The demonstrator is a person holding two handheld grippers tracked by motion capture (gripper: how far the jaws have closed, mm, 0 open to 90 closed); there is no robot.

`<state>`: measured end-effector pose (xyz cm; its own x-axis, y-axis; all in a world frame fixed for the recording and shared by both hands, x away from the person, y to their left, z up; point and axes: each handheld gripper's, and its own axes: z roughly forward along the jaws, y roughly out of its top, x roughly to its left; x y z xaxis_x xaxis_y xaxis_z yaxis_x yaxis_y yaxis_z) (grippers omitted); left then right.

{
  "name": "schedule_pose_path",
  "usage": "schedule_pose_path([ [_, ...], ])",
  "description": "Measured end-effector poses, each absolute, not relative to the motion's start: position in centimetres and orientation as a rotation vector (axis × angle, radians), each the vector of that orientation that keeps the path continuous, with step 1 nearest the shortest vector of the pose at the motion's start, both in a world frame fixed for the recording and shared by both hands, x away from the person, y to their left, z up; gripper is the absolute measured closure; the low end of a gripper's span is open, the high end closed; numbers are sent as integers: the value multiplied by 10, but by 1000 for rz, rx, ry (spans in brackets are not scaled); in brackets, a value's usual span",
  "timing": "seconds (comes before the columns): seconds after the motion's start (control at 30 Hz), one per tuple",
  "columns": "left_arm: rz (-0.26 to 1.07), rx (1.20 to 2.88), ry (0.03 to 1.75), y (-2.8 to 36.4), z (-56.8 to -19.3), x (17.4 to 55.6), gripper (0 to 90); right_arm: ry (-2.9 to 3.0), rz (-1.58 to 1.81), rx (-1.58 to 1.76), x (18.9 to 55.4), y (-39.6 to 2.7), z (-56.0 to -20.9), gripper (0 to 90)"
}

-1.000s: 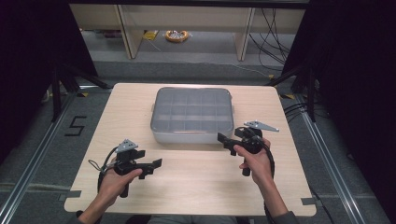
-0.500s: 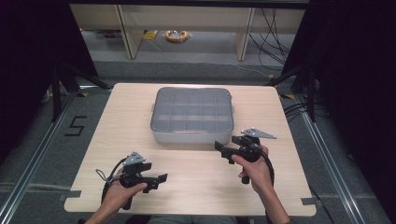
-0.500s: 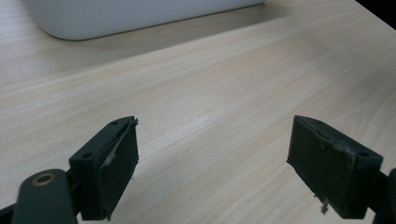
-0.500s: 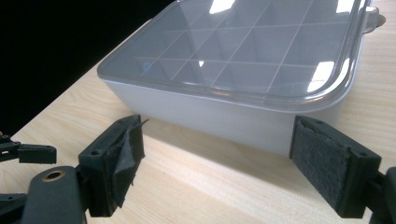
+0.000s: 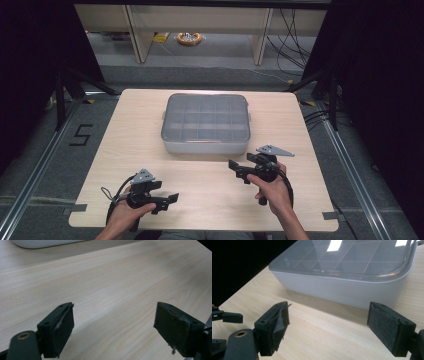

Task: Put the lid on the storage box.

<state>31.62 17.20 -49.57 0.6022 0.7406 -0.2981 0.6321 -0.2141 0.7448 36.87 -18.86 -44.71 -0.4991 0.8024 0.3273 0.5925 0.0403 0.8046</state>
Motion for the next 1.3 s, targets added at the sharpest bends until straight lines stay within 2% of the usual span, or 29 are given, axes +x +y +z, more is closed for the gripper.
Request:
schedule_pose_path([
  [1.3, 159, 2024, 992, 171, -497, 270, 156, 2215, 1352, 1379, 292, -209, -483, 187],
])
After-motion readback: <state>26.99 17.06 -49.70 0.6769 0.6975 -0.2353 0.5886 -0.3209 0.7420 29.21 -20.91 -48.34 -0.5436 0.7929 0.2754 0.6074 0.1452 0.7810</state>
